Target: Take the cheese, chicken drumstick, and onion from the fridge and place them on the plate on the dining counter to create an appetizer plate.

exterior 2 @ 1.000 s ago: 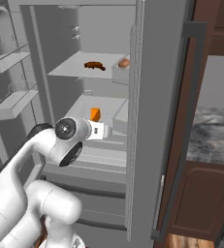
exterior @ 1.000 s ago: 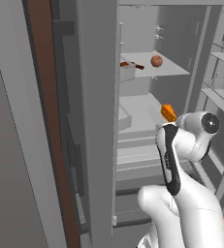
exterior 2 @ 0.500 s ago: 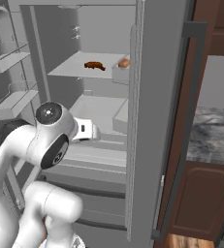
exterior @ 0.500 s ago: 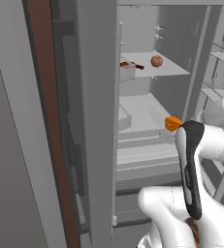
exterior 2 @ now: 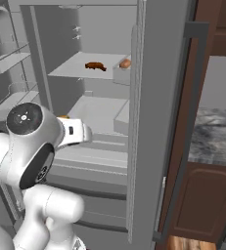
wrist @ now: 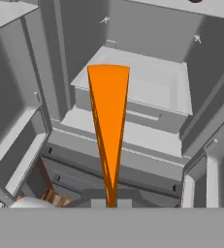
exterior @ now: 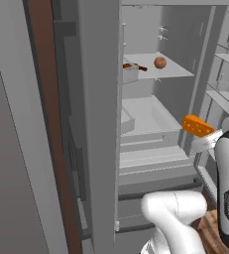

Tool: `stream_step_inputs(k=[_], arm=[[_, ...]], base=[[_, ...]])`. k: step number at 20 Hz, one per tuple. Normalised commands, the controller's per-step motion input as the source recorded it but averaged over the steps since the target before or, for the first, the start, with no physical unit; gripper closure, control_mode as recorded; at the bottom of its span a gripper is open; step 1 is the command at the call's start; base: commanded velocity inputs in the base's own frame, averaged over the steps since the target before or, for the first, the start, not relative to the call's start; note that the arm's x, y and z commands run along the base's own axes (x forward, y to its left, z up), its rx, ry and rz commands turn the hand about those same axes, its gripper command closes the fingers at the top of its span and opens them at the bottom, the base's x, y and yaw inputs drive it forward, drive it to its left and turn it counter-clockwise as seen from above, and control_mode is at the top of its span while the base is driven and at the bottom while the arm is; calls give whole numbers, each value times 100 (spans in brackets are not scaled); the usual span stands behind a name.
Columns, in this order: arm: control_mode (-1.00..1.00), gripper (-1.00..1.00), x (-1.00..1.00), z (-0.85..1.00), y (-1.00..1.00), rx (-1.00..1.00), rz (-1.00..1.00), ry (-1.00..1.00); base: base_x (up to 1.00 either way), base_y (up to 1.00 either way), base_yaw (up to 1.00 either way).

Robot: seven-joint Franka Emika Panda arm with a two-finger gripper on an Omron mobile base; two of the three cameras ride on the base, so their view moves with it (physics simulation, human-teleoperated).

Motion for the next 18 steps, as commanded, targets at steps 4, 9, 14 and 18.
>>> stream_step_inputs(k=[4,9,14,18], arm=[[100,100,-6,28,4,0,0,7],[100,100,0,0,0,0,0,0],[100,100,0,0,0,0,0,0],[100,100,0,0,0,0,0,0]], base=[[-8,3,1],[-87,5,8],[-100,3,19],[-100,30,28]])
